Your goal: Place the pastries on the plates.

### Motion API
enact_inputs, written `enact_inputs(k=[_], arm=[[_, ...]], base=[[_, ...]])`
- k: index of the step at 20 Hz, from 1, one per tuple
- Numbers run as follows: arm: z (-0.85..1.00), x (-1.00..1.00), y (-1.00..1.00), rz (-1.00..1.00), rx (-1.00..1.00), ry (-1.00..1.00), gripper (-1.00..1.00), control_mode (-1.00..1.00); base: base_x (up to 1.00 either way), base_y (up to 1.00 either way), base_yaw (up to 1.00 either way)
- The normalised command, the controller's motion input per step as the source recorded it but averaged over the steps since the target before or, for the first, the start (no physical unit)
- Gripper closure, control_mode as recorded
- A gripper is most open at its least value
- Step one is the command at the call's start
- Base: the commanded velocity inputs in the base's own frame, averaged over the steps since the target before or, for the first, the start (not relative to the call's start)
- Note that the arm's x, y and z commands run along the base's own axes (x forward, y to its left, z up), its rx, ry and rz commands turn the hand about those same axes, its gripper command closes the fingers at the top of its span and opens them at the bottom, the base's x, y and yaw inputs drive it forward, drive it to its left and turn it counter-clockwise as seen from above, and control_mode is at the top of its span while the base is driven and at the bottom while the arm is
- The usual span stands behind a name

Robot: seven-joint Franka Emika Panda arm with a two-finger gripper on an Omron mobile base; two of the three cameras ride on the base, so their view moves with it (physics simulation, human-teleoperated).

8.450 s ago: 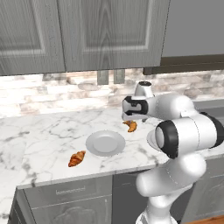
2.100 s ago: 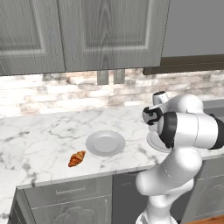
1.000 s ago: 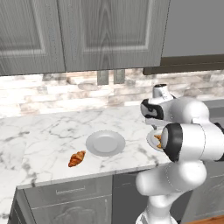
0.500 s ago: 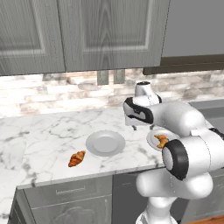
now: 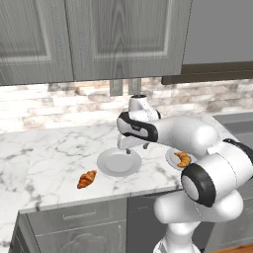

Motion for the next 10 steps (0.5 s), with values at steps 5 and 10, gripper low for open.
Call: enact_inputs(k=[5, 10], arm=[[0.00, -0.13, 1.00, 0.42, 0.05, 0.12, -1.00, -1.00], [0.00, -0.46, 0.91, 0.21, 0.01, 0.12, -1.00, -1.00]], base=[[0.00, 0.00, 0.00], [0.00, 0.00, 0.00]])
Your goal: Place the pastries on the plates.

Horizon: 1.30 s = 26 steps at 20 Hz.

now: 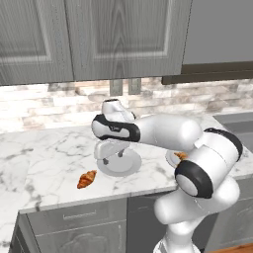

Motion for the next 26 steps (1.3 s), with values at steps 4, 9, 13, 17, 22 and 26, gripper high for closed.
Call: enact_inputs(k=[4, 9, 13, 17, 22, 26], arm=[[-0.03, -0.53, 0.60, 0.00, 0.00, -0.05, -1.00, -1.00], [-0.04, -0.22, 0.45, 0.00, 0.00, -0.14, -1.00, -1.00], [-0.07, 0.00, 0.19, -0.14, 0.00, -0.04, -1.00, -1.00], [-0.07, 0.17, 0.19, -0.36, 0.01, 0.04, -1.00, -1.00], [-0.10, 0.12, 0.13, -0.40, 0.00, 0.09, -1.00, -1.00], [-0.14, 0.03, 0.03, -0.39, 0.01, 0.12, -1.00, -1.00]], base=[[0.00, 0.00, 0.00], [0.00, 0.00, 0.00], [0.00, 0.00, 0.00], [0.00, 0.00, 0.00], [0.00, 0.00, 0.00], [0.00, 0.00, 0.00]])
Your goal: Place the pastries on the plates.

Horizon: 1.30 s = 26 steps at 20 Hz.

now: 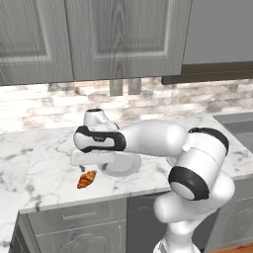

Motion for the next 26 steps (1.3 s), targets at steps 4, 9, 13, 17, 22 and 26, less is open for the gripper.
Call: enact_inputs(k=[4, 9, 13, 17, 22, 26], arm=[[-0.32, 0.01, 0.23, -0.33, 0.00, 0.06, -1.00, -1.00], [-0.40, 0.15, 0.24, -0.26, -0.02, 0.00, -1.00, -1.00], [-0.32, 0.20, 0.17, -0.22, -0.02, 0.00, -1.00, -1.00], [-0.42, 0.14, 0.01, -0.19, -0.06, 0.00, -1.00, -1.00], [-0.55, 0.11, 0.00, -0.17, -0.09, 0.00, -1.00, -1.00], [-0.45, 0.06, 0.00, -0.14, -0.04, 0.00, -1.00, -1.00]], base=[[0.00, 0.00, 0.00], [0.00, 0.00, 0.00], [0.00, 0.00, 0.00], [0.00, 0.00, 0.00], [0.00, 0.00, 0.00], [0.00, 0.00, 0.00]])
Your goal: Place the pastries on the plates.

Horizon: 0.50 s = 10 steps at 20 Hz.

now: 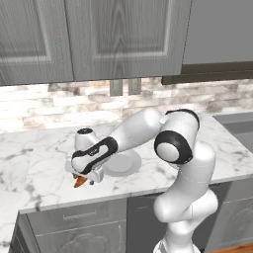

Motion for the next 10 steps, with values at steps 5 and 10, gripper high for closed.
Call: enact_inputs(k=[5, 10], arm=[[-0.26, 0.00, 0.09, -0.10, 0.00, 0.00, 1.00, -1.00], [0.19, 0.00, -0.03, -0.03, 0.00, 0.05, 1.00, -1.00]], base=[[0.00, 0.00, 0.00], [0.00, 0.00, 0.00]])
